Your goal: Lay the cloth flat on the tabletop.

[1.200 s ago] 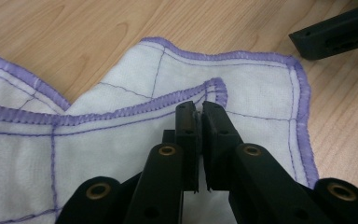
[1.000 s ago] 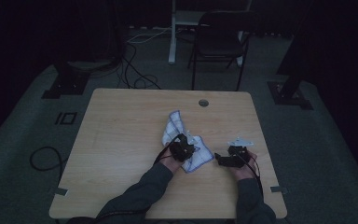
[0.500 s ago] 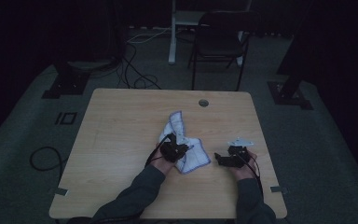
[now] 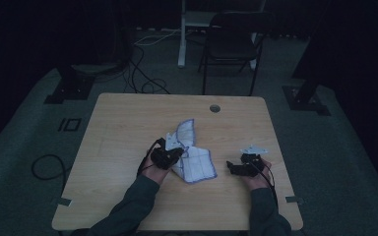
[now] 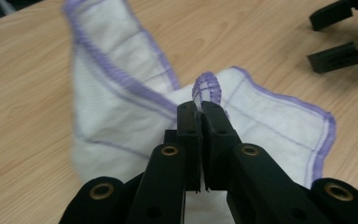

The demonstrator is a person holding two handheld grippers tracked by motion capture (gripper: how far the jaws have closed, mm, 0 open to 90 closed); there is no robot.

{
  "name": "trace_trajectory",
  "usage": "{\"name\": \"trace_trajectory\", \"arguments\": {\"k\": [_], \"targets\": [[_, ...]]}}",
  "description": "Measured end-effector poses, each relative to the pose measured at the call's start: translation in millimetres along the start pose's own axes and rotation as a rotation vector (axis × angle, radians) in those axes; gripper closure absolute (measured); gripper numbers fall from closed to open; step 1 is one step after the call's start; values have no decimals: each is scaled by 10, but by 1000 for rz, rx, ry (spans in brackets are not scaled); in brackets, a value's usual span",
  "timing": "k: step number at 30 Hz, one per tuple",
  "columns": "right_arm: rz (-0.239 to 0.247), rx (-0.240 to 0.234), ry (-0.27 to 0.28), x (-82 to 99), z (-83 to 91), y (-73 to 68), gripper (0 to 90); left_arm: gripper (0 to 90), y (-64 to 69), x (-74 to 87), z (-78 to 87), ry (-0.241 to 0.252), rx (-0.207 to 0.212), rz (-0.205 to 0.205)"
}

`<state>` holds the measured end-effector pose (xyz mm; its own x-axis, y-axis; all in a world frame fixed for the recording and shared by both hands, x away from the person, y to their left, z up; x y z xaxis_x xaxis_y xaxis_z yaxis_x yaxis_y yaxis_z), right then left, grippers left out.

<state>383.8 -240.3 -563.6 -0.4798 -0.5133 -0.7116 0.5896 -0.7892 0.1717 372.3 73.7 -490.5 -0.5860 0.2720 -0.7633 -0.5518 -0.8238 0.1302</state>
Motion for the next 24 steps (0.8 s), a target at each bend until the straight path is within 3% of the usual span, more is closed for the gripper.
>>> {"name": "trace_trajectory", "arguments": {"k": [7, 9, 15, 24], "targets": [[0, 0, 0, 0, 0, 0, 166, 875, -231, 147, 197, 20, -43, 49], [0, 0, 0, 0, 0, 0, 166, 875, -231, 147, 197, 20, -43, 49], [0, 0, 0, 0, 0, 0, 166, 875, -483, 304, 369, 32, -89, 111], [0, 0, 0, 0, 0, 0, 166, 872, -796, 468, 456, 33, -151, 196]]}}
Point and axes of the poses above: each handheld gripper's, and its own axes: z roughly backward along the jaws, x roughly out of its underside, y roughly to its right, the point moved 2 cm from there along -z, roughly forward along the jaws, and after that the axes turned 14 degrees about z, right-handed, at the moved point
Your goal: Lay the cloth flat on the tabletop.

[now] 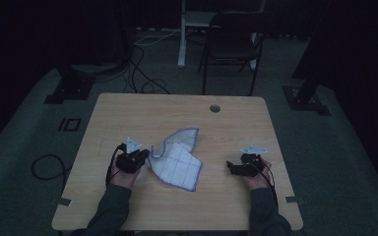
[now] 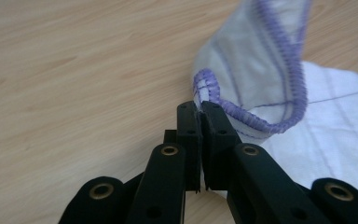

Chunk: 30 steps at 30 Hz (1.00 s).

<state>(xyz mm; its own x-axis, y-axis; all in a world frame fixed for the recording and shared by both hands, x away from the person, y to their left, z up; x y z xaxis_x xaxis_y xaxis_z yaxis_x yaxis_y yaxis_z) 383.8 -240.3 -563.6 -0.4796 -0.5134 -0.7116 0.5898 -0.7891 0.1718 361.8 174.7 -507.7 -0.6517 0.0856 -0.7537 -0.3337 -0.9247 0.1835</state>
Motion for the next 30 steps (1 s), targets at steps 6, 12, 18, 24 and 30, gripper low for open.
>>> {"name": "trace_trajectory", "arguments": {"k": [6, 12, 18, 24, 30], "targets": [[0, 0, 0, 0, 0, 0, 166, 859, -213, 73, -14, -14, -46, 51], [1, -1, 4, 1, 6, -8, 186, 795, -392, 121, 37, -9, -88, 124], [-4, 5, 5, -11, 20, -23, 296, 766, -338, 138, 169, 25, -81, 113], [-10, -22, 20, -84, 42, -104, 482, 755, -115, 159, 269, 52, -50, 58], [4, -67, 82, -199, 73, -182, 576, 742, 39, 185, 274, 47, -9, 30]]}}
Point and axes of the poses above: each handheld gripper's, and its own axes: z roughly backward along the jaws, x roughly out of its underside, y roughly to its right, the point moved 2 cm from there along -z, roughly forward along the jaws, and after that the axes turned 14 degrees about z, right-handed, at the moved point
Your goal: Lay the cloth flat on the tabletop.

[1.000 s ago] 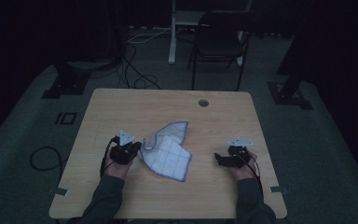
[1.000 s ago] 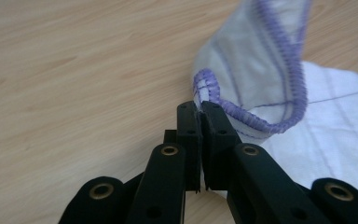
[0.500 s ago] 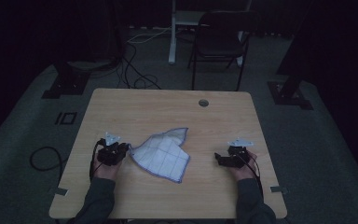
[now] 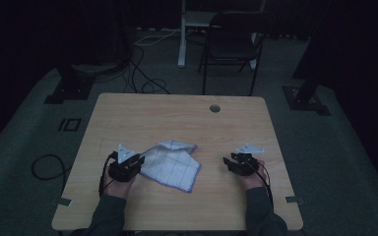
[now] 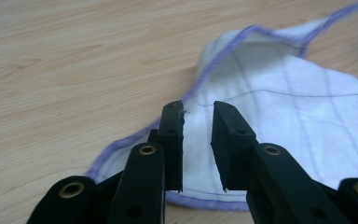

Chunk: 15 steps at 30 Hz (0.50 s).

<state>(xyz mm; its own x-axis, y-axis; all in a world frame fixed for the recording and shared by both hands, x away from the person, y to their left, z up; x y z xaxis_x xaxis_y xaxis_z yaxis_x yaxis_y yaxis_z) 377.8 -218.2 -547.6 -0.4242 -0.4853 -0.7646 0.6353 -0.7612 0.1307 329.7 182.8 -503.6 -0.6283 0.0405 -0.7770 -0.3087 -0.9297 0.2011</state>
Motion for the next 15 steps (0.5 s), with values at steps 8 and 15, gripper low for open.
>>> {"name": "trace_trajectory", "arguments": {"k": [8, 15], "targets": [[30, -65, 43, -121, -32, -157, 591, 733, 163, 121, -133, -48, 48, -30], [56, -98, 66, -233, -70, -283, 577, 723, 305, 203, -203, -74, 90, -53]]}}
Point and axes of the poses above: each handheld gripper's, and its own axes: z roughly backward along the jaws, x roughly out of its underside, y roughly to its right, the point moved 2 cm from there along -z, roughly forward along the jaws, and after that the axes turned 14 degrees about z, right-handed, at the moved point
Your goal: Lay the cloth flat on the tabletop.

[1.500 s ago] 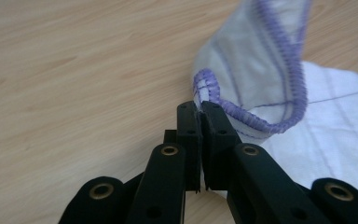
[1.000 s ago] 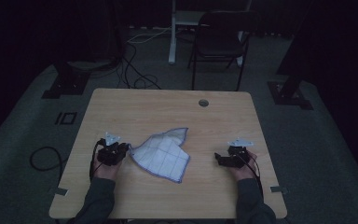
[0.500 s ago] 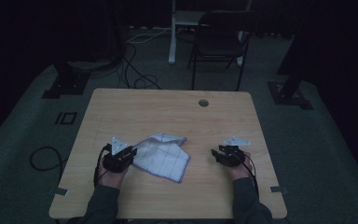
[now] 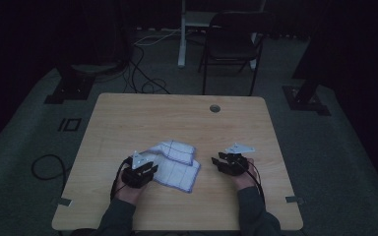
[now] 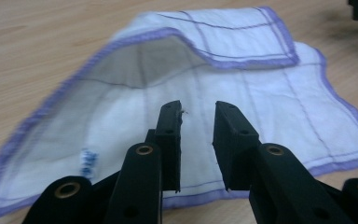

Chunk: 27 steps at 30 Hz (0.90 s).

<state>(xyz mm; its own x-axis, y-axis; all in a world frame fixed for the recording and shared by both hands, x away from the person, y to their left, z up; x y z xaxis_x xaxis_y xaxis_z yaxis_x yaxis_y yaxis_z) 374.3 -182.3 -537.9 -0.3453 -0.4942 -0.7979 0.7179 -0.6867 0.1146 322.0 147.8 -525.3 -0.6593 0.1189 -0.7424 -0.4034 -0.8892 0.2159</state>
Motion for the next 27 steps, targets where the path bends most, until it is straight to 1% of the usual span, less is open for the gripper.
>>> {"name": "trace_trajectory", "arguments": {"k": [4, 5, 7, 8, 9, 11, 13, 14, 17, 19, 22, 27], "targets": [[30, -23, 16, -80, -41, -106, 581, 714, 109, 49, -59, -19, 32, -25], [55, -45, 27, -125, -69, -178, 600, 708, 136, 61, -75, -24, 40, -33], [60, -53, 29, -142, -77, -206, 604, 706, 179, 79, -101, -33, 52, -43], [75, -63, 33, -161, -86, -236, 610, 705, 204, 91, -117, -39, 59, -49], [97, -79, 43, -203, -107, -302, 616, 699, 224, 100, -129, -44, 64, -51], [102, -85, 44, -216, -117, -325, 619, 695, 262, 116, -151, -49, 76, -55], [105, -90, 46, -226, -131, -344, 620, 692, 275, 120, -156, -52, 78, -59], [111, -95, 46, -232, -142, -355, 621, 692, 317, 133, -174, -57, 91, -70], [132, -122, 47, -261, -200, -436, 618, 680, 376, 148, -200, -68, 106, -81], [153, -133, 51, -276, -226, -472, 615, 678, 420, 158, -221, -76, 117, -94], [167, -146, 52, -295, -274, -517, 602, 673, 496, 172, -252, -87, 135, -116], [167, -165, 41, -310, -384, -542, 576, 660, 648, 194, -298, -102, 171, -151]]}}
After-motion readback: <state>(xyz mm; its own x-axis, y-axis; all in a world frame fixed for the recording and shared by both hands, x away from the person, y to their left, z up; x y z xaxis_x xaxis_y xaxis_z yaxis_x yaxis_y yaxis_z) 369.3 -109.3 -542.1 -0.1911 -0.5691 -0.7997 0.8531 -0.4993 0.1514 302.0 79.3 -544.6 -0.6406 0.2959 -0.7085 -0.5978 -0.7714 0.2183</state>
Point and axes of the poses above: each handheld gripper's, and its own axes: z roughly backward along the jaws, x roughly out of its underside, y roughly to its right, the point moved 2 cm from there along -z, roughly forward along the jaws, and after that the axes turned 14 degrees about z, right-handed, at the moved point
